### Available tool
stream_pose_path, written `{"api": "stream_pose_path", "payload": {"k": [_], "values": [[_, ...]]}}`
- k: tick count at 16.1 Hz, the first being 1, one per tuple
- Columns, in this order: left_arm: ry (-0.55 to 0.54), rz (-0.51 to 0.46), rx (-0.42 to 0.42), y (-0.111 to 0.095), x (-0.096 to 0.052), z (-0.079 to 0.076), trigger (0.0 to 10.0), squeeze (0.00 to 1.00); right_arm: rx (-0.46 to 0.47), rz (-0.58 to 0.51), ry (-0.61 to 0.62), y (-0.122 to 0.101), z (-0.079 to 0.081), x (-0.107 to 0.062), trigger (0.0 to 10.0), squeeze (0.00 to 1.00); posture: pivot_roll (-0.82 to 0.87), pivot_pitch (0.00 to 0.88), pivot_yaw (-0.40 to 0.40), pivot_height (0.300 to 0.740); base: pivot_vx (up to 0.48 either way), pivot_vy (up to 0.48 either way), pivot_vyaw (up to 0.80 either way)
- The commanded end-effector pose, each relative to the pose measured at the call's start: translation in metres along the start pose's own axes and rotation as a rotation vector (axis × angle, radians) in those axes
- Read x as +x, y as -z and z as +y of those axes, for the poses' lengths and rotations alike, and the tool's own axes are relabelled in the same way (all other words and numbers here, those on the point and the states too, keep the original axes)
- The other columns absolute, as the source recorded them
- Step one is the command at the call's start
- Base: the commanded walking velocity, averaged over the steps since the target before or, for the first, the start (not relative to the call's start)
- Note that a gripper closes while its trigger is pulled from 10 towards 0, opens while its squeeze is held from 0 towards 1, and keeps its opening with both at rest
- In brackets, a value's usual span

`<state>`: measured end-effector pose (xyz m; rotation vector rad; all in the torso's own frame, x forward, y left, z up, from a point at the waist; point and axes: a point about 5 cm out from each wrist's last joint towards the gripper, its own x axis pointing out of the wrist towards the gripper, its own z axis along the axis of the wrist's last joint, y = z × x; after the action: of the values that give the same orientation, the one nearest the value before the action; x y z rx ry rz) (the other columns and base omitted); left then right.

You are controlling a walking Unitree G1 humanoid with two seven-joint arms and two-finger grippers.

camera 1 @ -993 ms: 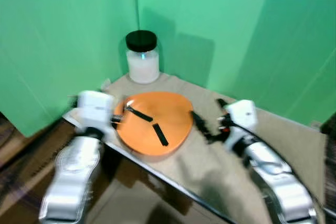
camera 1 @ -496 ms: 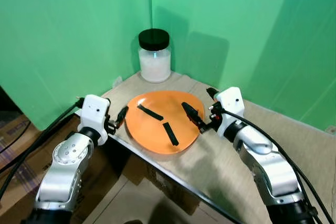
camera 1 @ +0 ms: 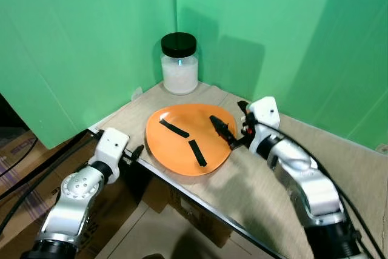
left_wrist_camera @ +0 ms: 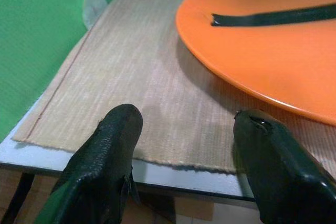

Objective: Setting the table

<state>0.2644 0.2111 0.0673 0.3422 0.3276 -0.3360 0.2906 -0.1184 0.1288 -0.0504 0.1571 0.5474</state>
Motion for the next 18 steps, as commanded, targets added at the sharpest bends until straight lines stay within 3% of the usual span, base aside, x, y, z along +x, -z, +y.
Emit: {"api": "stream_pose_path", "payload": {"k": [1, 4, 7, 9, 10, 14, 15, 18], "values": [[0.008, -0.005, 0.017, 0.0, 0.001, 0.0, 10.0, 0.0, 0.051, 0.037, 0.003, 0.004, -0.005, -0.001, 10.0, 1.0, 0.0, 0.0, 0.034, 0.74, 0.0, 0.0, 0.0], [-0.015, -0.042, 0.015, -0.006, 0.002, 0.003, 10.0, 0.0, 0.163, 0.023, 0.028, 0.001, -0.014, -0.003, 10.0, 1.0, 0.0, 0.0, 0.032, 0.74, 0.0, 0.0, 0.0], [-0.109, -0.102, 0.008, -0.017, 0.001, 0.022, 10.0, 0.0, 0.142, 0.033, 0.035, 0.0, -0.019, -0.005, 10.0, 1.0, 0.0, 0.0, 0.032, 0.74, 0.0, 0.0, 0.0], [-0.106, -0.137, -0.053, -0.025, 0.008, 0.023, 10.0, 0.0, 0.132, 0.04, 0.034, 0.001, -0.019, -0.005, 10.0, 1.0, 0.0, 0.0, 0.029, 0.74, 0.0, 0.0, 0.0], [-0.055, -0.133, -0.052, -0.024, 0.012, 0.016, 10.0, 0.0, 0.128, 0.044, 0.031, 0.001, -0.018, -0.005, 10.0, 1.0, 0.0, 0.0, 0.029, 0.74, 0.0, 0.0, 0.0], [0.095, -0.057, -0.008, -0.012, 0.02, -0.006, 10.0, 0.0, 0.12, 0.046, 0.026, 0.001, -0.019, -0.006, 10.0, 1.0, -0.02, 0.0, 0.036, 0.74, 0.0, 0.0, 0.0], [0.106, 0.01, 0.037, -0.001, 0.021, -0.007, 10.0, 0.0, 0.12, 0.048, 0.034, 0.001, -0.02, -0.008, 10.0, 1.0, -0.02, 0.0, 0.036, 0.74, 0.0, 0.0, 0.0], [0.079, 0.078, 0.058, 0.011, 0.02, -0.003, 10.0, 0.0, 0.124, 0.048, 0.048, 0.001, -0.023, -0.009, 10.0, 1.0, -0.02, 0.0, 0.039, 0.74, 0.0, 0.0, 0.0]]}}
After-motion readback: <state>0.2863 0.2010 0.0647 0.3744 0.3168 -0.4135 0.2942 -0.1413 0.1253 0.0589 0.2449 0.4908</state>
